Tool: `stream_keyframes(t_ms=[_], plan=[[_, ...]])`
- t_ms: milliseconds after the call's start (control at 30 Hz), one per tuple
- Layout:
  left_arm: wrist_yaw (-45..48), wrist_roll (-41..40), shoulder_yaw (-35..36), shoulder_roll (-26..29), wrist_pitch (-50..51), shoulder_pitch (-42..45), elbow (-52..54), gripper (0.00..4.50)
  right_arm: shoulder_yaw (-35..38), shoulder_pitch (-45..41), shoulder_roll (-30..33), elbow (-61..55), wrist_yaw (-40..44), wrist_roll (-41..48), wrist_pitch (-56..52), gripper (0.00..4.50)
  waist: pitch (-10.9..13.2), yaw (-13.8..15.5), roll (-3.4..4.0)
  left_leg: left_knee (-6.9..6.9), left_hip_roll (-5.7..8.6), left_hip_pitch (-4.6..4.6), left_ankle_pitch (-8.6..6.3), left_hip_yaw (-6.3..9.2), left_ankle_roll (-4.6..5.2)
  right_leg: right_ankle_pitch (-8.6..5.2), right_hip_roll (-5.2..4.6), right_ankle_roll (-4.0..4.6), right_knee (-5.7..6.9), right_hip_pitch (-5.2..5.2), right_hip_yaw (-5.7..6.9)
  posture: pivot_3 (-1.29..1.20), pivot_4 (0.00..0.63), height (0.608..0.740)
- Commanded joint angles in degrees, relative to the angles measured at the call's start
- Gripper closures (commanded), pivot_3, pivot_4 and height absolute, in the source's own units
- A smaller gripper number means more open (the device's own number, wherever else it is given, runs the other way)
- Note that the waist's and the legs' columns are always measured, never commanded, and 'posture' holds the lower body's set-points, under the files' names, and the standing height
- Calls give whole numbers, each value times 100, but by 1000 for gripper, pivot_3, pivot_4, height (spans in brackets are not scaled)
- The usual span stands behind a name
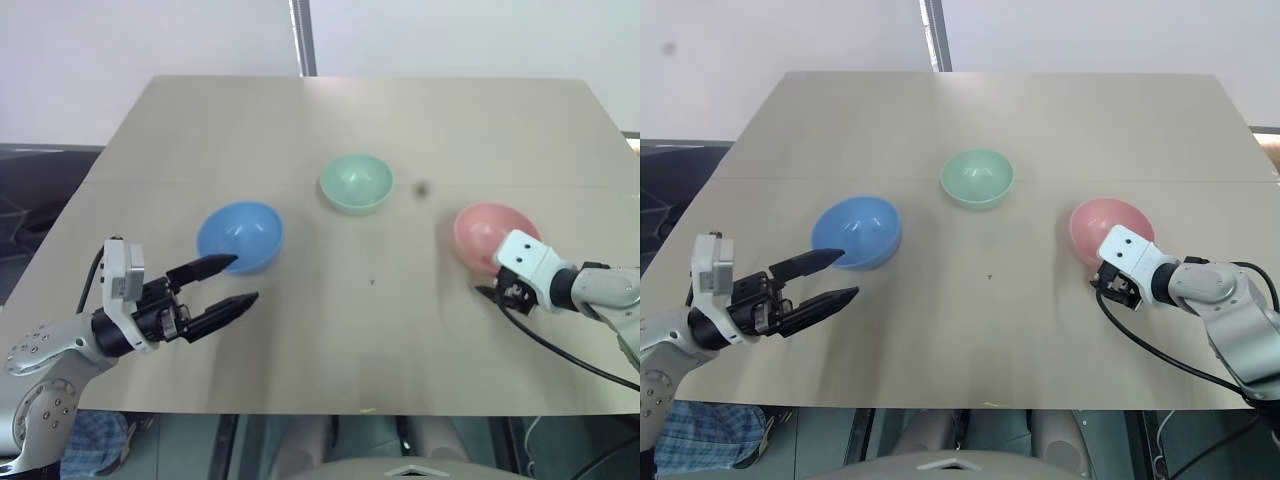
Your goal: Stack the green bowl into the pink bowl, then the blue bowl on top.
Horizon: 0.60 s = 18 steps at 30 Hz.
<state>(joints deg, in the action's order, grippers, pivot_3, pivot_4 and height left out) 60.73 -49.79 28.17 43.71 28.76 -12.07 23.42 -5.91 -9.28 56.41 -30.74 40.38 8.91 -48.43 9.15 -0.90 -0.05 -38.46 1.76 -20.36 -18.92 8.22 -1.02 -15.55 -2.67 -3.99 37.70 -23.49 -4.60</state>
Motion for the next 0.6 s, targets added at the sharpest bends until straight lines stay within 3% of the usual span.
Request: stream_keyframes(t_ms=[33, 100, 167, 200, 500, 600], plan=[[7, -60, 50, 11, -44, 14, 149, 0, 38, -60, 37, -156, -18, -129, 115, 2564, 0, -5, 0, -4, 0, -10, 0, 0, 0, 0, 0, 0, 2, -10, 0, 0, 150, 740], [-2, -60, 49, 0, -41, 16, 161, 0, 47, -73, 40, -118, -17, -179, 154, 3158, 0, -6, 0, -12, 0, -25, 0, 1, 0, 0, 0, 0, 4, -22, 1, 0, 150, 740], [-3, -62, 50, -8, -41, 16, 163, 0, 53, -88, 49, -93, 6, -216, 196, 4194, 0, -3, 0, -14, 1, -32, 0, 1, 0, 1, -2, 0, 3, -26, 2, 0, 150, 740], [0, -62, 51, -11, -44, 14, 160, 0, 46, -93, 61, -87, 30, -236, 237, 4373, -4, -3, -6, -14, 1, -31, 0, 1, 0, 0, -2, 0, 3, -25, 2, 0, 150, 740], [29, -93, 85, -31, -19, -71, 175, 0, 70, -278, -61, -480, 622, -3, 1289, 4373, -4, -17, -6, -16, 1, -34, 0, -1, 0, 1, -1, 0, 2, -24, 9, 0, 150, 740], [35, -105, 75, -1, 22, -113, 219, 0, -382, -755, 10, -761, 1012, -218, 1779, 4373, -1, -45, -1, -16, -1, -34, 0, 1, 0, 1, 0, 0, 4, -25, 8, 0, 150, 740]])
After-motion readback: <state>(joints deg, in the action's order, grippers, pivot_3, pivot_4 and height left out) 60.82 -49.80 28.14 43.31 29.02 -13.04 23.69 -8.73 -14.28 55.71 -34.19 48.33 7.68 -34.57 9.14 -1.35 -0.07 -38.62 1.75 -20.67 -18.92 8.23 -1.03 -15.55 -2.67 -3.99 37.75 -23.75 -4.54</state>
